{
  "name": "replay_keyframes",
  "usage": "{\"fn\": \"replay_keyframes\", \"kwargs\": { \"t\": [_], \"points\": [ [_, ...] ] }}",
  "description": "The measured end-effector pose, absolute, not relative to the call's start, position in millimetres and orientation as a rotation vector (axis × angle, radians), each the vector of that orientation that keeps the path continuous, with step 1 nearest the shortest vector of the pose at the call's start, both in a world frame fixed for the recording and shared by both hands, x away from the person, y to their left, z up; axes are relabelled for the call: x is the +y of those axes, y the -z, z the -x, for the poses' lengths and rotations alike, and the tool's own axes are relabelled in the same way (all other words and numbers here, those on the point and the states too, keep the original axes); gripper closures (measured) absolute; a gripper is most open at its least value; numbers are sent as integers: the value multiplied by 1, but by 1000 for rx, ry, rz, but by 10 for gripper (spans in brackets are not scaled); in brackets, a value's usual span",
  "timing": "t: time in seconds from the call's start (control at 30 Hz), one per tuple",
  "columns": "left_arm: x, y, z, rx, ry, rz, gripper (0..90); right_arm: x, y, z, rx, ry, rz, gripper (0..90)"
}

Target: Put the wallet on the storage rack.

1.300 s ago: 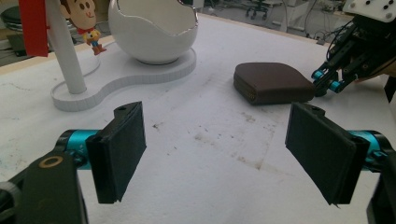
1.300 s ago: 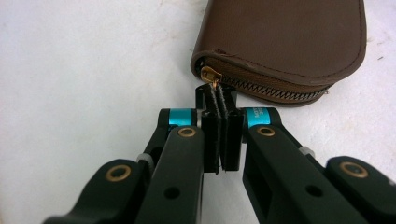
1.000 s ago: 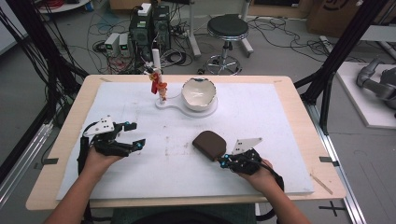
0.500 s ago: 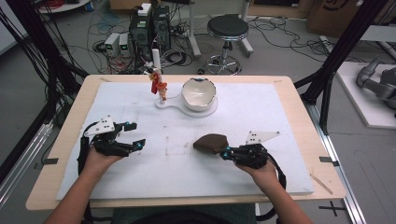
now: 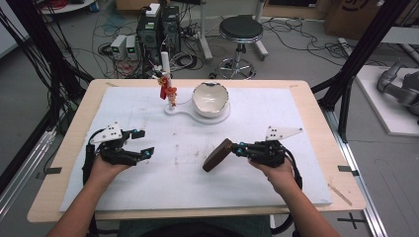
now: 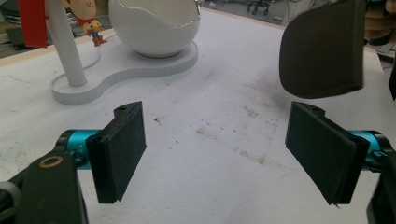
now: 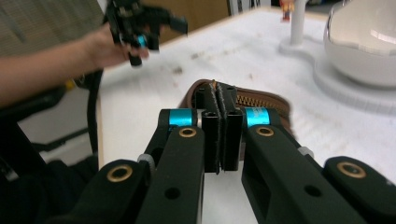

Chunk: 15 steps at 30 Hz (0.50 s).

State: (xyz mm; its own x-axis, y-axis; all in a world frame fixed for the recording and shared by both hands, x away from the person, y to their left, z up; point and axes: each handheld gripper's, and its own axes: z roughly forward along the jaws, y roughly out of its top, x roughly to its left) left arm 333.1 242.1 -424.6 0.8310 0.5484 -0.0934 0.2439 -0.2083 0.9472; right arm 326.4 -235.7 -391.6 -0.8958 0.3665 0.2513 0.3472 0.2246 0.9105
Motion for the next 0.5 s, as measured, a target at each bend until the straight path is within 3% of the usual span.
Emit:
{"fn": "replay_keyframes", "kwargs": {
  "t": [0.5],
  "points": [
    [243, 425, -333, 608, -312, -1792, 202, -224, 363, -365, 2385, -1860, -696, 900]
  ]
}}
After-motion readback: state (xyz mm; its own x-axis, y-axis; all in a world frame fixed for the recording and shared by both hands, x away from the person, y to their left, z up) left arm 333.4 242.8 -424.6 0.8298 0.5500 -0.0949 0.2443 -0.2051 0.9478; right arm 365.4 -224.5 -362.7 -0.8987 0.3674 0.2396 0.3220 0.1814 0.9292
